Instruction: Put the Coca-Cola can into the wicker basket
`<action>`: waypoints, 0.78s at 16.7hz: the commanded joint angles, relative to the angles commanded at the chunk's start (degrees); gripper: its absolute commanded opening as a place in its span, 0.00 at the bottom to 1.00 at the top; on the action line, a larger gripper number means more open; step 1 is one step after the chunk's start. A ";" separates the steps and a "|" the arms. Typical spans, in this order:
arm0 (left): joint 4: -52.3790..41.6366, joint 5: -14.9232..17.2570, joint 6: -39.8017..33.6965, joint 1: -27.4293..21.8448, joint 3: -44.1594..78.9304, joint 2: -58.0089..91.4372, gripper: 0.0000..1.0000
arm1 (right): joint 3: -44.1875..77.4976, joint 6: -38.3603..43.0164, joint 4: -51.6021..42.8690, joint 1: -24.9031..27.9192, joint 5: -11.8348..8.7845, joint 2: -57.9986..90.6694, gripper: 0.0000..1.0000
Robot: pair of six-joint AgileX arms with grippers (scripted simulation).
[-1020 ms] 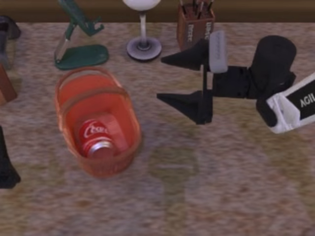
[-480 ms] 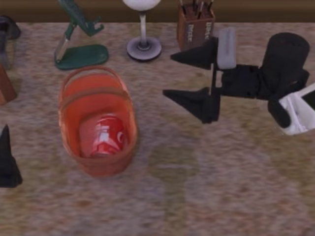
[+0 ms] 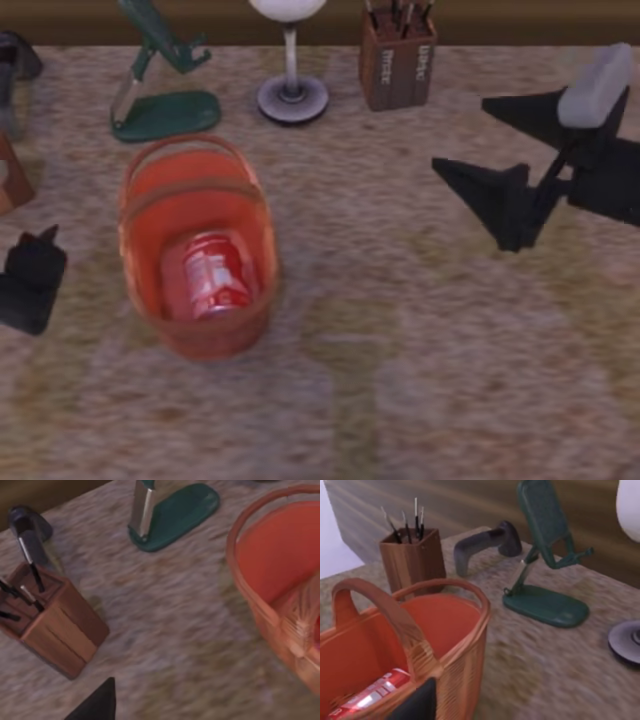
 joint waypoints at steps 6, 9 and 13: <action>-21.55 -0.35 12.87 -5.68 29.95 33.26 1.00 | -17.77 -0.18 -18.33 -5.35 17.35 -35.43 1.00; -31.42 -0.43 18.79 -8.36 43.93 48.45 1.00 | -25.13 -0.08 -26.68 -7.86 25.59 -53.19 1.00; -42.55 -0.38 25.52 -11.52 59.33 65.22 1.00 | -32.30 0.15 -35.66 -10.56 34.60 -73.58 1.00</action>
